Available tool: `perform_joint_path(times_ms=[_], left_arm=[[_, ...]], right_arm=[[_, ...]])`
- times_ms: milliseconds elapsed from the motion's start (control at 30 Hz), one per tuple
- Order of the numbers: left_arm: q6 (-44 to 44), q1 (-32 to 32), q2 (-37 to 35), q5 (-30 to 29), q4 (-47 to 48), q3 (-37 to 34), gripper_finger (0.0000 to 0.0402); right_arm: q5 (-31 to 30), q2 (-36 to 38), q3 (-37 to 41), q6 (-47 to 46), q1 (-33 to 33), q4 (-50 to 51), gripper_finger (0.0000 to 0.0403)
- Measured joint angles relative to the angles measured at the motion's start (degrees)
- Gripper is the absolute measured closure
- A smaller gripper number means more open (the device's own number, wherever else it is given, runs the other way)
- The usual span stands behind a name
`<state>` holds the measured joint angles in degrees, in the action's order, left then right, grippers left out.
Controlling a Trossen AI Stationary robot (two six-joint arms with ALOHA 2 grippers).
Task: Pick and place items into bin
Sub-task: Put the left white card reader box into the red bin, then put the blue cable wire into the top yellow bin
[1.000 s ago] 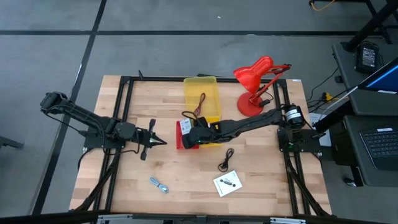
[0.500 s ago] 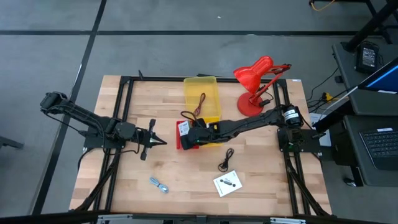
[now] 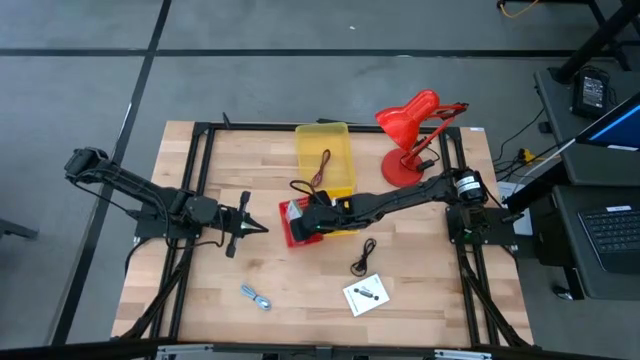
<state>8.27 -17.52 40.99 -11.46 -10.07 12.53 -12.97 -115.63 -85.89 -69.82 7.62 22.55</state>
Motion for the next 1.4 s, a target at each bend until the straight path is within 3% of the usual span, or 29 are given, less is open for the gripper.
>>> perform_joint_path(times_ms=[333, 633, 900, 1200, 1400], left_arm=[[0.0, 0.0, -0.02, 0.0, 0.0, 0.0, 0.04], [0.0, 0.0, -0.02, 0.0, 0.0, 0.0, 0.04], [0.0, 0.0, -0.02, 0.0, 0.0, 0.0, 0.04], [0.0, 0.02, 0.0, 0.02, 0.0, 0.0, 0.04], [0.0, 0.02, -0.02, 0.0, -0.02, 0.0, 0.04]], right_arm=[[0.02, 0.0, 0.0, 1.94, -0.75, -0.3, 0.0294], [0.02, 0.06, 0.0, 9.41, -1.94, -4.03, 0.0296], [0.15, 0.39, -2.63, 17.98, -1.77, -4.37, 0.0325], [2.63, 0.98, -6.26, 31.47, -1.34, -3.39, 0.0395], [-0.44, 2.98, -3.27, 34.82, -0.44, -3.4, 0.0396]])
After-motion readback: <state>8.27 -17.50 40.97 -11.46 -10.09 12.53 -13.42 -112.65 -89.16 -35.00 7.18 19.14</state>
